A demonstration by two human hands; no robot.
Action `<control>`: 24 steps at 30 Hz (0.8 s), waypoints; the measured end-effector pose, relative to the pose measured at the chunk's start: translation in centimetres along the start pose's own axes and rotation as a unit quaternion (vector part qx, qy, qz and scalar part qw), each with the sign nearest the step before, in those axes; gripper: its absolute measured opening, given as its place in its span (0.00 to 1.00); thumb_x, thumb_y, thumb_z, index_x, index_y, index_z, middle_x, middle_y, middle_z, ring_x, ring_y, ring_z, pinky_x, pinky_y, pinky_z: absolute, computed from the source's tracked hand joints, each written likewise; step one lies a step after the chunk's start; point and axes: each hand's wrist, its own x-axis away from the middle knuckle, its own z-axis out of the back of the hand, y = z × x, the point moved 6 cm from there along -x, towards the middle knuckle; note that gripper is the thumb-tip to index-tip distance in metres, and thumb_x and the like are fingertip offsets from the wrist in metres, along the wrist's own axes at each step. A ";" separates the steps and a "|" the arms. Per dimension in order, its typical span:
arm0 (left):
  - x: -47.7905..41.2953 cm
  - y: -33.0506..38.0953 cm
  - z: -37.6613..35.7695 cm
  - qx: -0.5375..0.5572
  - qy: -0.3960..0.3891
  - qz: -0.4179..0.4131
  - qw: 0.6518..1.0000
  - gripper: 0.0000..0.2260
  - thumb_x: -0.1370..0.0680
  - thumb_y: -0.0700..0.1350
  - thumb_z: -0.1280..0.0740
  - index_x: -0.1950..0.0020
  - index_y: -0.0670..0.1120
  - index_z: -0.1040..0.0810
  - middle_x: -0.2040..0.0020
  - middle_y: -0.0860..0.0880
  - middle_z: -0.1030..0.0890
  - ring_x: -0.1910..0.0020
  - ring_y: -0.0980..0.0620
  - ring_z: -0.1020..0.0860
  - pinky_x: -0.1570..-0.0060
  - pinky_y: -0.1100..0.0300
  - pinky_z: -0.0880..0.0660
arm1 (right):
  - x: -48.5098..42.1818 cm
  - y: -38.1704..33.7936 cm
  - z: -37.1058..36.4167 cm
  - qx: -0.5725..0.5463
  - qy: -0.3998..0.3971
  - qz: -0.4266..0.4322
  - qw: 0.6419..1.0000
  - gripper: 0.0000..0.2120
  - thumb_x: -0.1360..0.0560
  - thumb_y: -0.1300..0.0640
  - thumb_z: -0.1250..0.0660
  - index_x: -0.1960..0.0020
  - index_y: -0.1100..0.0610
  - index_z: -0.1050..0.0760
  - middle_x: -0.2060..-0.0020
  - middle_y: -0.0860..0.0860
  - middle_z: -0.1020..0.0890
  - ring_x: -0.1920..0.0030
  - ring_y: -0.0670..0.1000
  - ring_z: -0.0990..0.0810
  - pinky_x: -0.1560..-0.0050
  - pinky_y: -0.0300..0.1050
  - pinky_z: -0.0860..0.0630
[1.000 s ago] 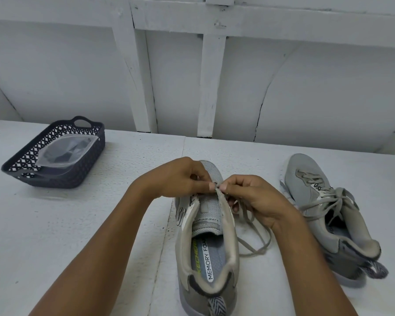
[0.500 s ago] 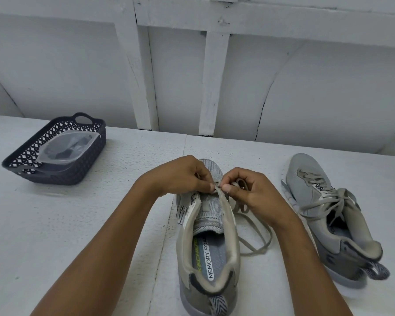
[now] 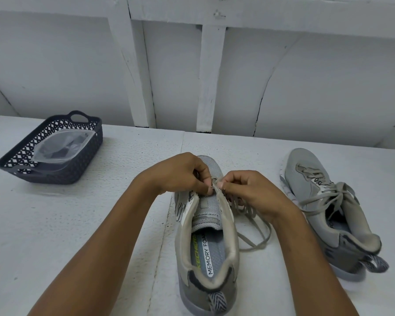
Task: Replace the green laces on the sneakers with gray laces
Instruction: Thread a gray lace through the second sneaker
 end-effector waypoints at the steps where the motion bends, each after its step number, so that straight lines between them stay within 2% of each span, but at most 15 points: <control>1: 0.0 0.0 0.0 0.003 -0.001 0.000 1.000 0.03 0.28 0.40 0.23 0.57 0.43 0.16 0.74 0.58 0.22 0.74 0.64 0.26 0.71 0.73 0.33 | -0.1 0.1 0.1 -0.003 0.002 0.007 1.000 0.09 0.24 0.59 0.28 0.63 0.52 0.17 0.64 0.54 0.18 0.63 0.52 0.26 0.61 0.47 0.30; 5: 0.1 -0.3 0.4 0.022 0.006 -0.002 1.000 0.02 0.26 0.42 0.25 0.58 0.47 0.16 0.71 0.58 0.20 0.71 0.64 0.26 0.69 0.72 0.32 | -0.2 0.3 0.3 -0.017 -0.012 0.019 1.000 0.05 0.25 0.63 0.29 0.59 0.56 0.19 0.64 0.51 0.18 0.61 0.50 0.24 0.57 0.45 0.28; 11: 0.1 -0.7 0.5 0.028 0.003 0.010 1.000 0.01 0.24 0.43 0.27 0.56 0.48 0.15 0.66 0.57 0.18 0.67 0.63 0.24 0.65 0.70 0.30 | -0.1 -0.1 0.4 0.029 0.000 0.058 0.998 0.07 0.24 0.66 0.30 0.58 0.56 0.21 0.60 0.51 0.17 0.59 0.45 0.22 0.52 0.42 0.25; 13: 0.0 -0.8 0.5 0.027 0.005 0.017 0.999 0.01 0.25 0.43 0.27 0.56 0.47 0.15 0.65 0.55 0.17 0.66 0.62 0.23 0.63 0.68 0.29 | -0.1 -0.3 0.5 0.063 0.009 0.066 0.996 0.09 0.24 0.65 0.30 0.59 0.53 0.21 0.62 0.47 0.18 0.60 0.46 0.22 0.53 0.46 0.24; 16: -0.1 -0.6 0.4 0.007 0.010 0.019 1.000 0.01 0.25 0.42 0.27 0.57 0.47 0.16 0.66 0.55 0.18 0.67 0.62 0.23 0.66 0.69 0.29 | -0.1 -0.6 0.6 0.134 0.026 0.074 0.988 0.11 0.23 0.62 0.30 0.60 0.48 0.22 0.64 0.43 0.19 0.61 0.51 0.22 0.52 0.51 0.23; 19: -0.1 -0.1 0.3 -0.046 0.019 0.006 0.999 0.02 0.25 0.43 0.28 0.55 0.46 0.16 0.60 0.52 0.16 0.62 0.57 0.20 0.60 0.61 0.24 | 0.2 -1.1 0.6 0.178 0.040 0.090 0.979 0.10 0.23 0.61 0.31 0.59 0.48 0.23 0.63 0.42 0.20 0.59 0.57 0.22 0.54 0.48 0.24; 21: 0.0 0.3 0.2 -0.078 0.028 -0.005 0.997 0.03 0.25 0.43 0.29 0.54 0.45 0.16 0.57 0.50 0.15 0.58 0.53 0.19 0.55 0.57 0.22 | 0.5 -1.5 0.6 0.194 0.048 0.106 0.974 0.10 0.23 0.61 0.31 0.59 0.49 0.24 0.61 0.44 0.20 0.59 0.56 0.22 0.56 0.45 0.26; 24: 0.0 0.5 0.1 -0.097 0.037 -0.013 0.995 0.04 0.24 0.44 0.29 0.54 0.45 0.16 0.56 0.49 0.16 0.56 0.51 0.19 0.53 0.54 0.22 | 0.6 -1.6 0.7 0.213 0.054 0.110 0.969 0.09 0.23 0.60 0.31 0.59 0.48 0.25 0.60 0.45 0.20 0.59 0.54 0.23 0.57 0.42 0.27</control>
